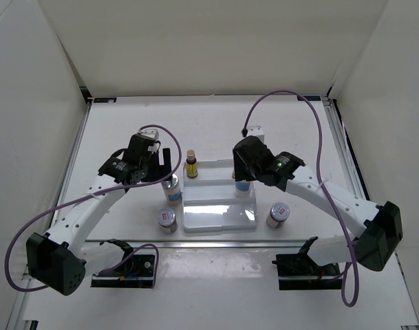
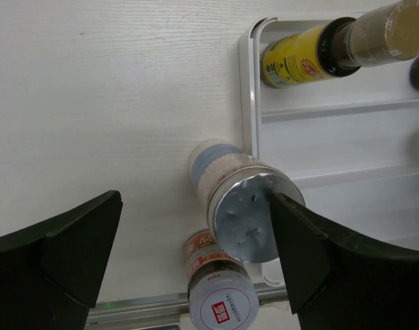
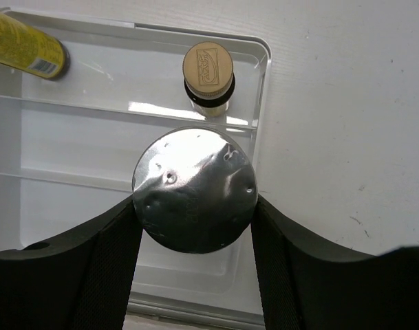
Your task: Organize the condiment bottles
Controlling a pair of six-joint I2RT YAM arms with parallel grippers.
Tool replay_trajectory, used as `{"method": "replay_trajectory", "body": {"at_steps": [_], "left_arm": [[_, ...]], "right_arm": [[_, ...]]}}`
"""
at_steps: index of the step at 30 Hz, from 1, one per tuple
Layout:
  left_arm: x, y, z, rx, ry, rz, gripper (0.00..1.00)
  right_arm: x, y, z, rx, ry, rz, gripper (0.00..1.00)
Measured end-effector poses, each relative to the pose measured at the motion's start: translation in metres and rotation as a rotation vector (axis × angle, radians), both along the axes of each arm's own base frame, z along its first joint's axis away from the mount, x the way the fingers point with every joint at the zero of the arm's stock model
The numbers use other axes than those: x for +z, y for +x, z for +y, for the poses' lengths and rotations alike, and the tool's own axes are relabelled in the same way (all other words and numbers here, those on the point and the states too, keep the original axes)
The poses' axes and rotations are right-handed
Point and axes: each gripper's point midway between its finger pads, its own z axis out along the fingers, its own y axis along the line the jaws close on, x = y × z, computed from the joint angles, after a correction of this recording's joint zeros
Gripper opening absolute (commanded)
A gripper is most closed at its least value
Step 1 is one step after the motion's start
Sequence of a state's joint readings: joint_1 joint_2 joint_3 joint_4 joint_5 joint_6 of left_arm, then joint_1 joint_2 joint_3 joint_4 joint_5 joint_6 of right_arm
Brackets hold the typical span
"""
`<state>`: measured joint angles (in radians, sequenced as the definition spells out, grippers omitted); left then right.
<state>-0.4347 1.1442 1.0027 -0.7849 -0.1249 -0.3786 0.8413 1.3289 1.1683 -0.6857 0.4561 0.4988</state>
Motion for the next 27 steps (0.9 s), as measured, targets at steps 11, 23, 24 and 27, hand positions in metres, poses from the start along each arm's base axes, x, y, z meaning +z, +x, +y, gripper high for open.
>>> {"method": "replay_trajectory", "body": {"at_steps": [11,23,24,27], "left_arm": [[0.0,0.001,0.0,0.0,-0.001,-0.003,1.0],[0.001,0.001,-0.001,-0.005,-0.002,-0.005,1.0],[0.001,0.001,-0.001,-0.006,-0.003,-0.005,1.0],[0.001,0.001,-0.003,-0.012,-0.01,-0.003,1.0]], "right_arm": [[0.005,0.004,-0.004,-0.019,-0.004,-0.038,0.01],[-0.032,0.005,-0.003,-0.071,0.002,-0.016,0.72],[-0.032,0.005,-0.003,-0.076,0.007,-0.015,0.82],[-0.034,-0.004,-0.007,-0.082,0.019,0.009,1.0]]}}
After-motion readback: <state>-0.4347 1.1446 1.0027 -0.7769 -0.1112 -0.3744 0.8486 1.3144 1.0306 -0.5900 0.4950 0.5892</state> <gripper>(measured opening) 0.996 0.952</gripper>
